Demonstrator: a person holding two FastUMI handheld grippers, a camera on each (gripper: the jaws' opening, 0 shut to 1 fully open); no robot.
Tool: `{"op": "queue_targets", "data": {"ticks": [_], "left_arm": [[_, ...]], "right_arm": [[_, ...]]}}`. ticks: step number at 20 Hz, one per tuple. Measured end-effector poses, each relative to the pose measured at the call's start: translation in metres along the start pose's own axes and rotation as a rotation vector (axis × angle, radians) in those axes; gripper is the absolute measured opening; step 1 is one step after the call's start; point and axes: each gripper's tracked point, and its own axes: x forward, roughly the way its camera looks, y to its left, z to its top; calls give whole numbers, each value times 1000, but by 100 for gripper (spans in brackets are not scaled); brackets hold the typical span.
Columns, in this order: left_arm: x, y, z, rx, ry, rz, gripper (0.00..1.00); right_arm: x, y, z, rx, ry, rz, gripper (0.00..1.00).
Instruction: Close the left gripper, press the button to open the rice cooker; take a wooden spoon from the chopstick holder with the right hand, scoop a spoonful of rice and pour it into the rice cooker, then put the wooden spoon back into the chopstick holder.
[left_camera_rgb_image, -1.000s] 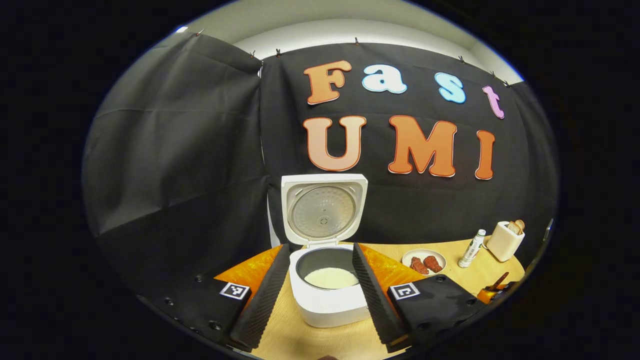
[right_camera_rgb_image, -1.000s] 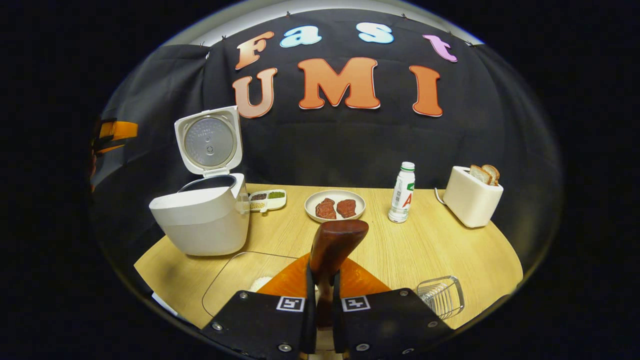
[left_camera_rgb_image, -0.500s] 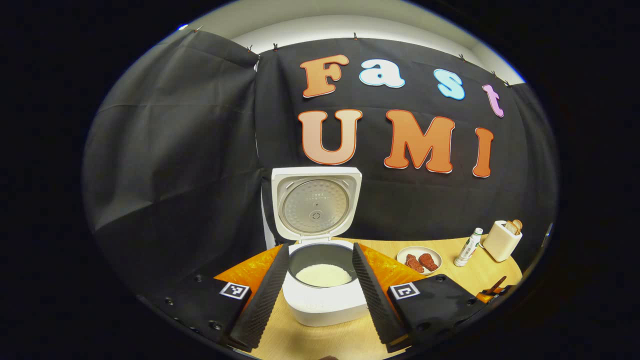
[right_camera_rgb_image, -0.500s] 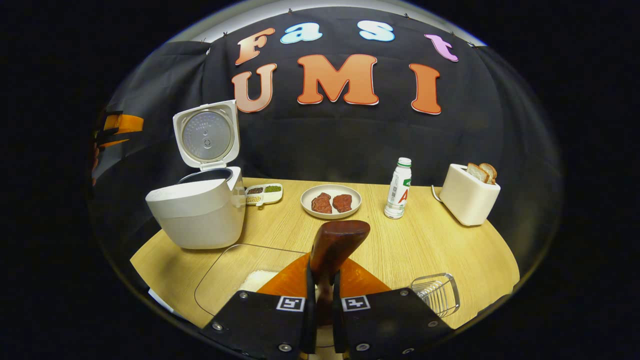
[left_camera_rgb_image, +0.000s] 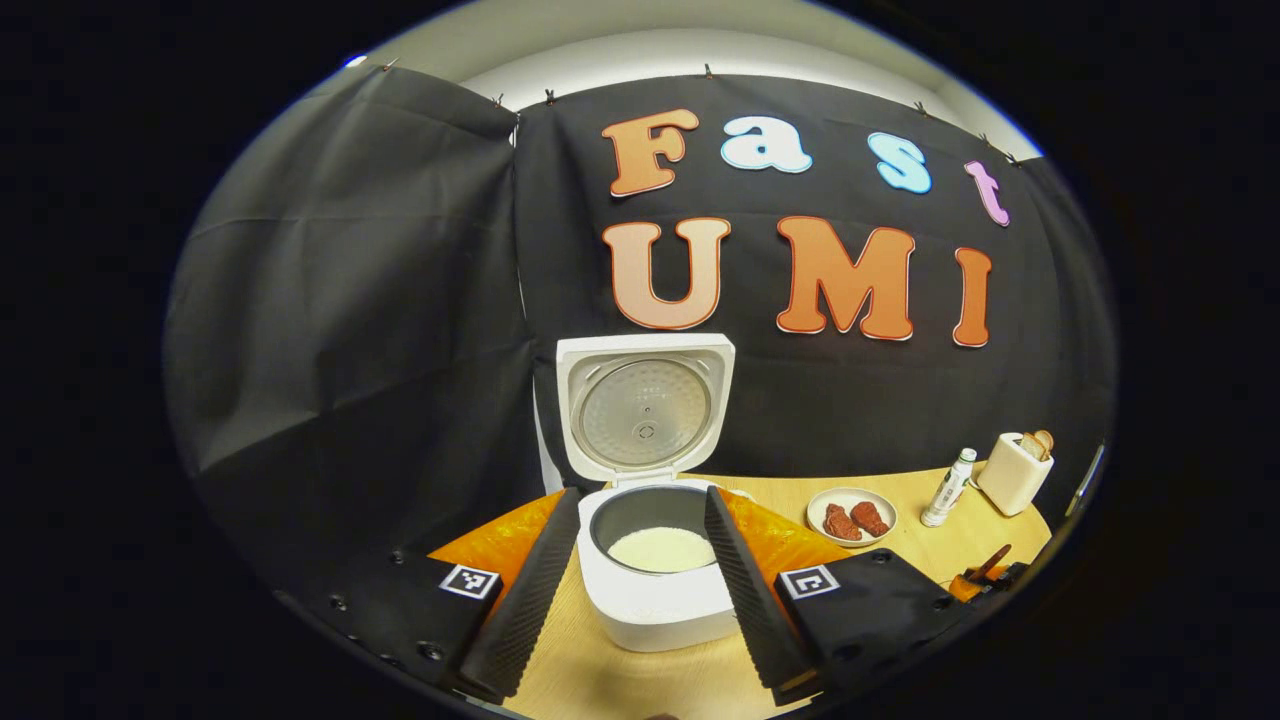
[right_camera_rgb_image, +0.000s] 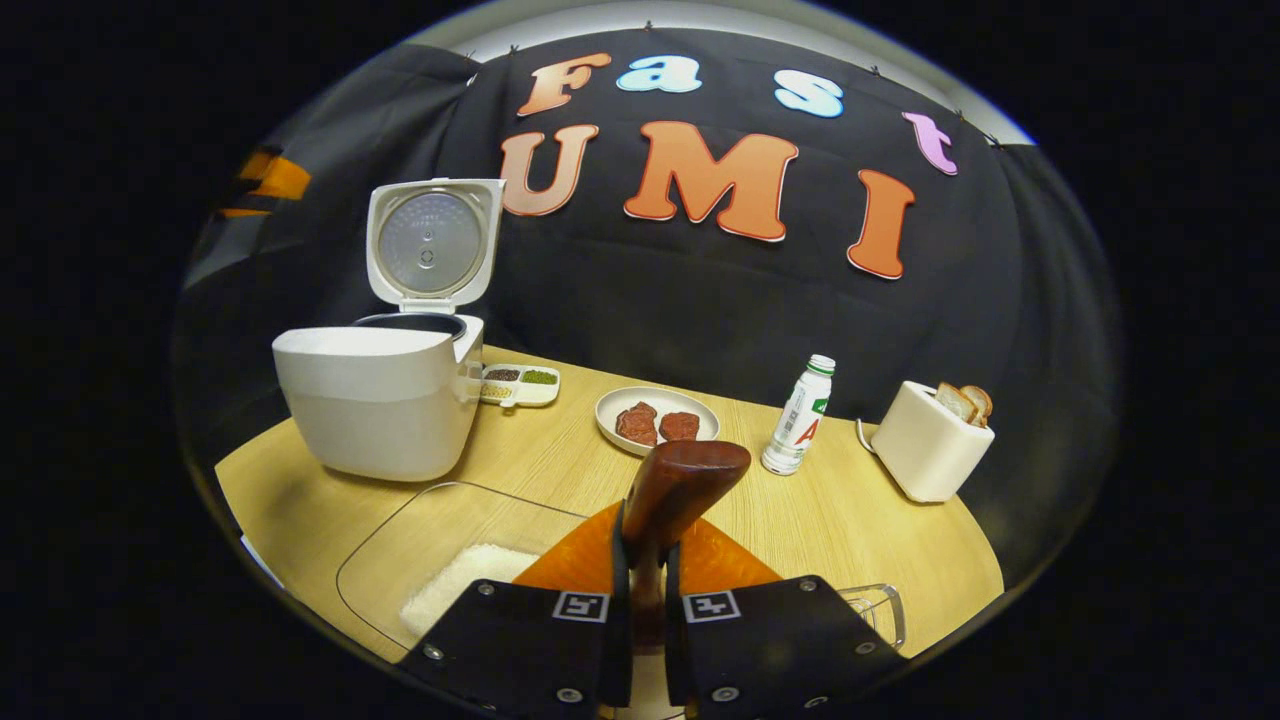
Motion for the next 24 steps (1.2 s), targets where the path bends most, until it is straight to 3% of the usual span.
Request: {"op": "queue_targets", "data": {"ticks": [1, 6, 11, 18, 23, 24], "left_arm": [[1, 1, -2, -3, 6, 0, 87], [5, 6, -10, -9, 24, -5, 87], [4, 16, -19, -17, 48, -5, 88], [5, 41, -32, -41, 82, 34, 88], [5, 60, -36, -60, 93, 66, 87], [5, 63, -38, -63, 94, 73, 88]], "right_arm": [[-2, 1, -2, 7, -1, -3, 13], [-12, 6, -16, 42, 33, -14, 13], [-23, 23, -27, -28, 69, 12, 13], [-21, 47, -24, 141, 160, 83, 13], [-18, 70, -19, 153, 220, 148, 13], [-18, 75, -19, 178, 235, 166, 9]]}}
